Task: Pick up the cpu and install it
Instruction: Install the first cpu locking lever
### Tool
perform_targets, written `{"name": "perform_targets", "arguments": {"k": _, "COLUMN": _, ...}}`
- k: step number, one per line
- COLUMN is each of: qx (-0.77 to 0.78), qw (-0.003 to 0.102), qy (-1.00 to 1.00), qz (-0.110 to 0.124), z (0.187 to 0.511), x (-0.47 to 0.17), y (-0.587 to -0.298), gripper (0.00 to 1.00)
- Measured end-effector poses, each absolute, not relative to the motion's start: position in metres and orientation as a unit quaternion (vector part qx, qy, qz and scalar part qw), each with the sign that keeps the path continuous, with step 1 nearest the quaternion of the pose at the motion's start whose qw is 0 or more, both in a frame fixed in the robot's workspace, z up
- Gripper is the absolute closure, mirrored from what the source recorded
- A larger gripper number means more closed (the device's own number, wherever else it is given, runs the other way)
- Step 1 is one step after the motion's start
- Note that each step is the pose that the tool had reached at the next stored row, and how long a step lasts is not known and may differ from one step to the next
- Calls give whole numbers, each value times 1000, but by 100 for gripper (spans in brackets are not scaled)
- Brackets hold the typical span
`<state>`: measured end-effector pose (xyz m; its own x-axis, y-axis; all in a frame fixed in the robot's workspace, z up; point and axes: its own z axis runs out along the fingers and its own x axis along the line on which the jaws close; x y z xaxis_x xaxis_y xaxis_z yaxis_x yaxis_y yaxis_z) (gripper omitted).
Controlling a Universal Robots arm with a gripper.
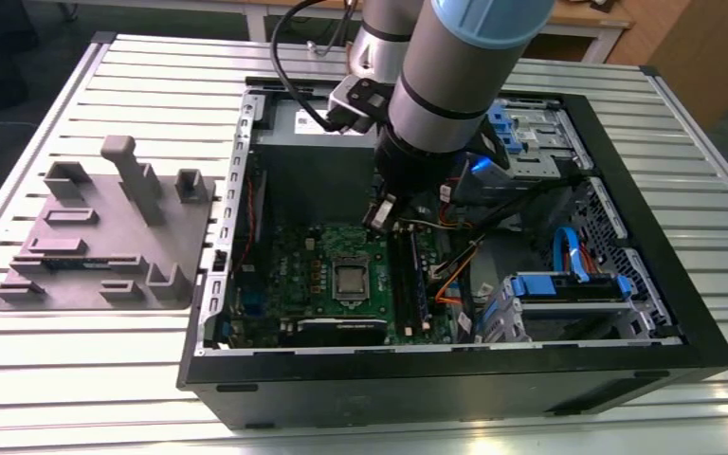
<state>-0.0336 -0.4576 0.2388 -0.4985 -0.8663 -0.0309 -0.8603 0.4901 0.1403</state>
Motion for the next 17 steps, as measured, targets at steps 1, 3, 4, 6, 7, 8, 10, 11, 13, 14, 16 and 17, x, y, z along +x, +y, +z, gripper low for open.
{"name": "perform_targets", "arguments": {"k": 1, "qx": 501, "qw": 22, "qy": -862, "qz": -68, "z": 239, "x": -34, "y": -458, "gripper": 90}}
{"name": "perform_targets", "arguments": {"k": 3, "qx": 505, "qw": 24, "qy": -861, "qz": -65, "z": 239, "x": -34, "y": -458, "gripper": 90}}
{"name": "perform_targets", "arguments": {"k": 4, "qx": 507, "qw": 25, "qy": -859, "qz": -63, "z": 239, "x": -34, "y": -459, "gripper": 90}}
{"name": "perform_targets", "arguments": {"k": 6, "qx": 516, "qw": 27, "qy": -854, "qz": -62, "z": 239, "x": -34, "y": -459, "gripper": 90}}
{"name": "perform_targets", "arguments": {"k": 7, "qx": 522, "qw": 27, "qy": -851, "qz": -61, "z": 238, "x": -34, "y": -459, "gripper": 90}}
{"name": "perform_targets", "arguments": {"k": 8, "qx": 526, "qw": 27, "qy": -848, "qz": -61, "z": 238, "x": -34, "y": -459, "gripper": 90}}
{"name": "perform_targets", "arguments": {"k": 10, "qx": 530, "qw": 24, "qy": -846, "qz": -58, "z": 238, "x": -35, "y": -459, "gripper": 90}}
{"name": "perform_targets", "arguments": {"k": 11, "qx": 531, "qw": 21, "qy": -845, "qz": -57, "z": 238, "x": -35, "y": -459, "gripper": 90}}
{"name": "perform_targets", "arguments": {"k": 13, "qx": 531, "qw": 15, "qy": -846, "qz": -53, "z": 237, "x": -35, "y": -459, "gripper": 90}}
{"name": "perform_targets", "arguments": {"k": 14, "qx": 531, "qw": 14, "qy": -846, "qz": -52, "z": 237, "x": -35, "y": -459, "gripper": 90}}
{"name": "perform_targets", "arguments": {"k": 16, "qx": 533, "qw": 16, "qy": -845, "qz": -47, "z": 238, "x": -36, "y": -459, "gripper": 90}}
{"name": "perform_targets", "arguments": {"k": 17, "qx": 534, "qw": 18, "qy": -844, "qz": -43, "z": 237, "x": -36, "y": -459, "gripper": 90}}
